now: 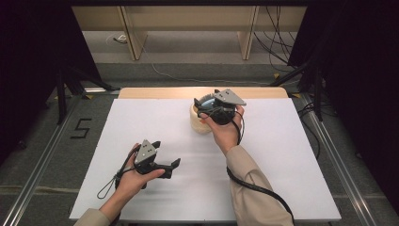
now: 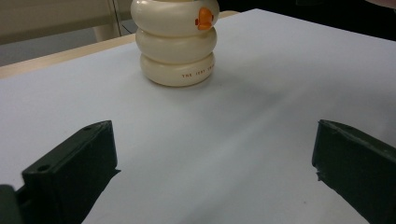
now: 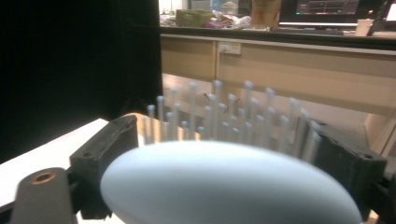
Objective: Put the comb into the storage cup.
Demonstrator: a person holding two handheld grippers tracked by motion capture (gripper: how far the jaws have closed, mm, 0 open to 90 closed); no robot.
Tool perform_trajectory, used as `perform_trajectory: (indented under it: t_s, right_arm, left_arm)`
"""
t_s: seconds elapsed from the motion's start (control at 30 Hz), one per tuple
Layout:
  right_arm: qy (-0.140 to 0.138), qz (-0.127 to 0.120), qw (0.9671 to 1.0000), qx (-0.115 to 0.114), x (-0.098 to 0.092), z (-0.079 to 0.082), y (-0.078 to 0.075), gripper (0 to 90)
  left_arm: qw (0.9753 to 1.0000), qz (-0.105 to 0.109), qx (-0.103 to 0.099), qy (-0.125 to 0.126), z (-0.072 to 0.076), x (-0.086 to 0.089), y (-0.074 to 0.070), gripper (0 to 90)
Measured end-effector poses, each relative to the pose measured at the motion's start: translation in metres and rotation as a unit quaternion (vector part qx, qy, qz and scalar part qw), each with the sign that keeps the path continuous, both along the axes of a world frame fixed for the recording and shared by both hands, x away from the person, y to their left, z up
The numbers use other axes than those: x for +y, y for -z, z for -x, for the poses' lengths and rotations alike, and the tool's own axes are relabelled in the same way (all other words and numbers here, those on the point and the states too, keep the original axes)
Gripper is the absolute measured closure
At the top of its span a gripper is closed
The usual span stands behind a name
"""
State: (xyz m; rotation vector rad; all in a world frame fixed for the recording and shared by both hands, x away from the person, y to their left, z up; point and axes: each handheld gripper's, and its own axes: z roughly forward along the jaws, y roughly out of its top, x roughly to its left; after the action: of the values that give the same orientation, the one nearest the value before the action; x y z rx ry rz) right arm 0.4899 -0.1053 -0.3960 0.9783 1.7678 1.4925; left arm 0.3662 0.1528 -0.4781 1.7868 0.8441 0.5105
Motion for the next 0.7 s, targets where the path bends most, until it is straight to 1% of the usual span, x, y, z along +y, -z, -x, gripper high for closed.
perform_trajectory:
  t_s: [0.13,0.27,0.37,0.53,0.7]
  right_arm:
    - [0.0,-0.001,1.0,-0.002,-0.001,0.003,0.001,15.1]
    - [-0.004,-0.01,0.9999,-0.003,-0.004,0.005,-0.001,14.8]
    - [-0.008,-0.017,0.9998,-0.005,-0.005,0.008,-0.005,14.5]
    - [-0.011,-0.02,0.9996,-0.018,-0.006,0.013,-0.013,12.5]
    - [-0.011,-0.025,0.9994,-0.023,-0.01,0.015,-0.019,11.1]
  left_arm:
    - [1.0,0.0,0.001,0.0,0.0,0.0,0.0,0.0]
    - [1.0,0.001,0.001,0.0,0.0,0.0,0.0,0.0]
    - [1.0,0.0,0.001,0.0,0.0,0.0,0.001,0.0]
    - [1.0,0.0,0.0,-0.001,0.0,0.0,0.0,0.0]
    - [1.0,0.0,0.0,-0.001,0.0,0.0,0.0,0.0]
